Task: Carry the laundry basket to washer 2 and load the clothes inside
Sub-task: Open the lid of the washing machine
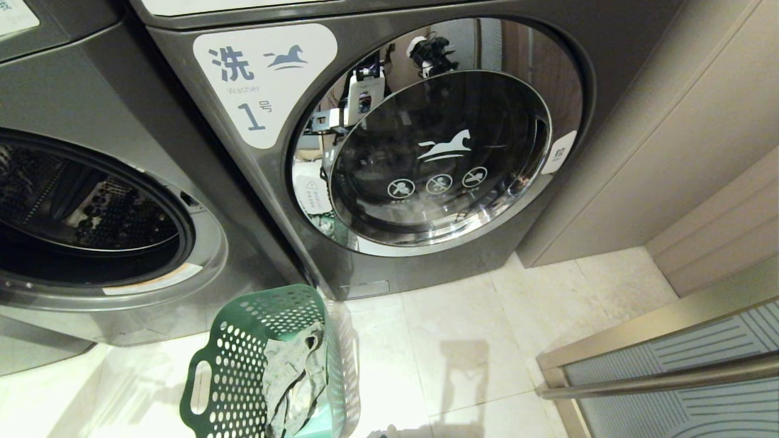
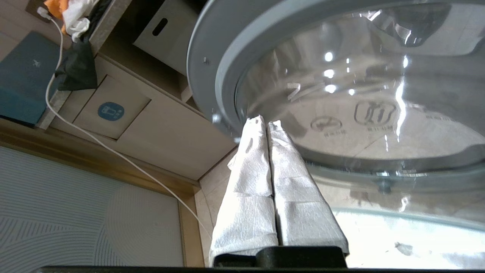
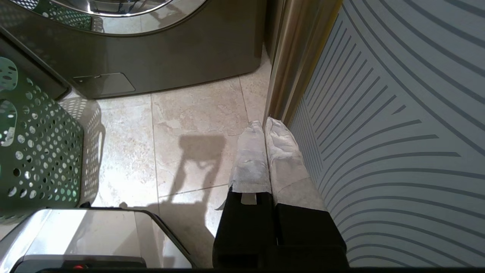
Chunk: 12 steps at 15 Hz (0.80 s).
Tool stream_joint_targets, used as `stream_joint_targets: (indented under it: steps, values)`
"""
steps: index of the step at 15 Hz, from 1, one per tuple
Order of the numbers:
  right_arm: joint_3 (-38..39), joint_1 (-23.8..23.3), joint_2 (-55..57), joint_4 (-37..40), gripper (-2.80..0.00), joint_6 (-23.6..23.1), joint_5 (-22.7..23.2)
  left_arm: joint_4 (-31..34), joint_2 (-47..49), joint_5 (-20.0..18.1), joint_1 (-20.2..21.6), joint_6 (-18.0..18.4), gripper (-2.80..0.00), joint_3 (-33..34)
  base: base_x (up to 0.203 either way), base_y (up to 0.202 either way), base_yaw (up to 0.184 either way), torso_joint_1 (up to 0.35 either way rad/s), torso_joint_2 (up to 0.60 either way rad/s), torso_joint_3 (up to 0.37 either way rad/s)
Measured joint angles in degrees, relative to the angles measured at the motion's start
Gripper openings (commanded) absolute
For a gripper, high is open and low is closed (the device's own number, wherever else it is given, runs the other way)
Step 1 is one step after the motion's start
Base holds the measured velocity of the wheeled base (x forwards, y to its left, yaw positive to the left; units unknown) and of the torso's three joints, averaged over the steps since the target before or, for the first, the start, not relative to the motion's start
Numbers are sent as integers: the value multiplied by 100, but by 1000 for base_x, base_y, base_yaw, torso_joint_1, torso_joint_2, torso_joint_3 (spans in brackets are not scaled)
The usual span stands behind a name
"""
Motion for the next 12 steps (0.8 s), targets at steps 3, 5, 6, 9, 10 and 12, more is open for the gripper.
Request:
stream_joint_targets:
  steps: [3, 5, 6, 9, 10, 12]
  values:
    - [0, 0, 0, 0, -280, 0, 0, 652, -445, -239, -134, -20, -280, 251, 0, 0, 0, 0, 0, 0]
    - [0, 0, 0, 0, -280, 0, 2, 1353, -1081, -385, -626, -28, -280, 900, 0, 0, 0, 0, 0, 0]
    - [0, 2, 0, 0, -280, 0, 2, 1555, -1451, -418, -994, -30, -280, 1498, 0, 0, 0, 0, 0, 0]
    - [0, 2, 0, 0, -280, 0, 0, 1488, -2916, -442, -2638, -27, -280, 3646, 0, 0, 0, 0, 0, 0]
    - [0, 2, 0, 0, -280, 1, 2, 1375, -3494, -428, -3389, -24, -280, 4275, 0, 0, 0, 0, 0, 0]
    - [0, 1, 0, 1, -280, 0, 0, 1151, -4593, -335, -4934, -25, -280, 5348, 0, 0, 0, 0, 0, 0]
